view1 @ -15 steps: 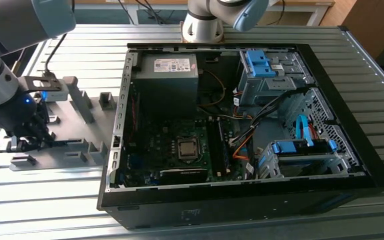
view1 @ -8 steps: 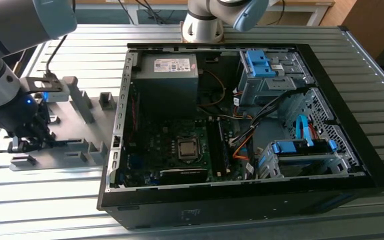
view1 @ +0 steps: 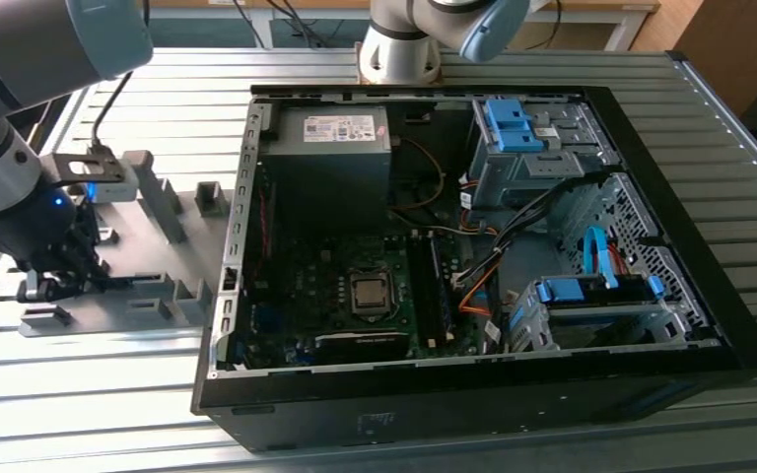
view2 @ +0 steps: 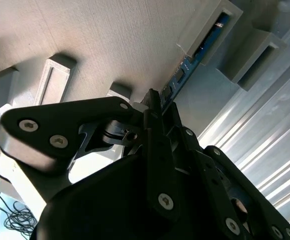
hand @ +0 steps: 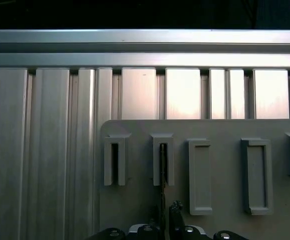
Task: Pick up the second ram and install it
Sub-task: 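Pick up the second ram and move it above second insertion slot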
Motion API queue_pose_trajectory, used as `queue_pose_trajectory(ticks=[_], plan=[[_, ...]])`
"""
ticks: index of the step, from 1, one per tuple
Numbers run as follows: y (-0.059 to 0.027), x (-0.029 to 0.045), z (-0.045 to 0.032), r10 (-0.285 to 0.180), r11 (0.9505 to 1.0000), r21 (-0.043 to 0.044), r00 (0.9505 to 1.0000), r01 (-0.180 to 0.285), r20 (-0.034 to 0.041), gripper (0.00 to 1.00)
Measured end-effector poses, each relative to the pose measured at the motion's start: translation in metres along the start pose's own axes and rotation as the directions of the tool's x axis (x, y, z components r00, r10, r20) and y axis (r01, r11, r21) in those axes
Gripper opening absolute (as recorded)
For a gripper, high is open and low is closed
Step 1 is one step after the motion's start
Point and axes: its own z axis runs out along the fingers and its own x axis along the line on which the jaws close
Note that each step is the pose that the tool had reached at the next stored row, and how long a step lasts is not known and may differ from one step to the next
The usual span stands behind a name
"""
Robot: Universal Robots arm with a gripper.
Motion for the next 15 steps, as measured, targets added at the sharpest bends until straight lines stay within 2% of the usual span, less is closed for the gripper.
queue_pose_trajectory(ticks=[8,10,11,15], plan=[[0.0,0.0,0.0003,0.0,1.0,0.0001,1.0,0.0,0.0,0.23],[0.0,0.0,0.0003,0.0,1.0,0.0001,1.0,0.0,0.0,0.21],[0.0,0.0,0.0003,0.0,1.0,0.0001,1.0,0.0,0.0,0.15],[0.0,0.0,0.0003,0.0,1.0,0.0001,1.0,0.0,0.0,0.15]])
